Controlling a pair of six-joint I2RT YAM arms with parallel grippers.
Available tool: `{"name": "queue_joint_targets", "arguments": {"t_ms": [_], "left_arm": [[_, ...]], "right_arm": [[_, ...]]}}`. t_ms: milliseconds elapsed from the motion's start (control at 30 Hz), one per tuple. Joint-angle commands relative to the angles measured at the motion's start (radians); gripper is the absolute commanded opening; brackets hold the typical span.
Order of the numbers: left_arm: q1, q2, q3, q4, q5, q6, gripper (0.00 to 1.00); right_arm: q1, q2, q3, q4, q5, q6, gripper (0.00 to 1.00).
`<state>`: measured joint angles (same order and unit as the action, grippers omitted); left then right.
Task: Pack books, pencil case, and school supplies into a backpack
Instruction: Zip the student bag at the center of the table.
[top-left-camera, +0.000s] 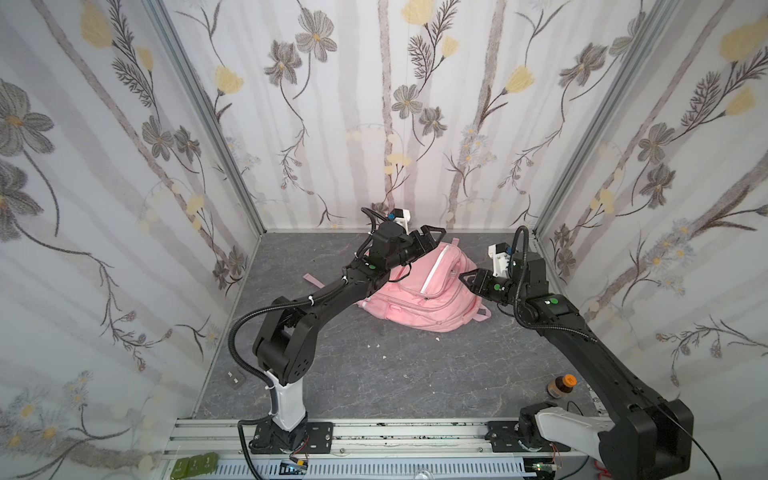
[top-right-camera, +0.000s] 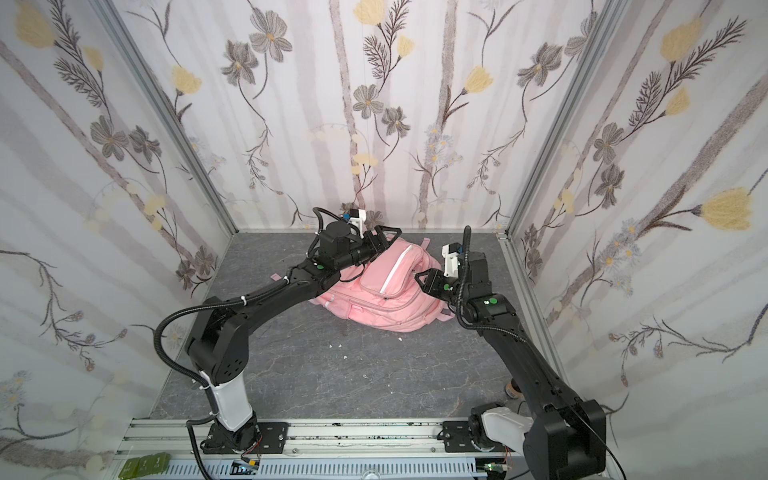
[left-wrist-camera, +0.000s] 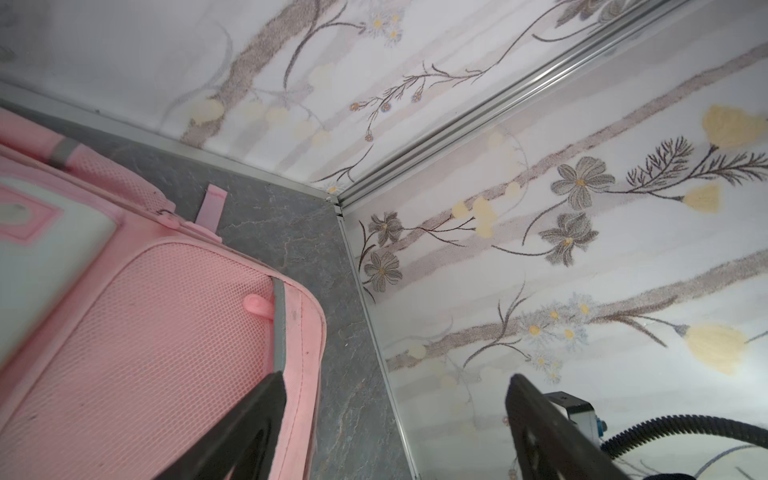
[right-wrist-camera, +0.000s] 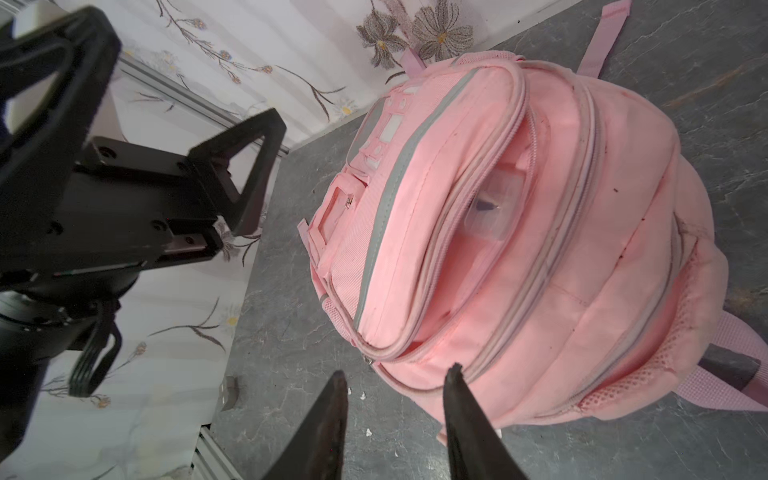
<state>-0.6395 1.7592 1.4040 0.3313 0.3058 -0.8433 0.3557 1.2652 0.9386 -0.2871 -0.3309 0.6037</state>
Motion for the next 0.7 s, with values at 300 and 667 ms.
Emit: {"name": "queue_joint_targets", "arguments": {"t_ms": [300,667], "left_arm": [[-0.006,-0.312,-0.266,-0.247,-0.208,0.380,0.76],[-0.030,-0.247,-0.232,-0.521,-0.348,0.263,0.77]], "right_arm": [[0.075,-0.023,-0.129,0.205,0.302,0.070,0.29],[-0.135,0.462,0.177,0.361,-0.024,0.019,0.03]]}}
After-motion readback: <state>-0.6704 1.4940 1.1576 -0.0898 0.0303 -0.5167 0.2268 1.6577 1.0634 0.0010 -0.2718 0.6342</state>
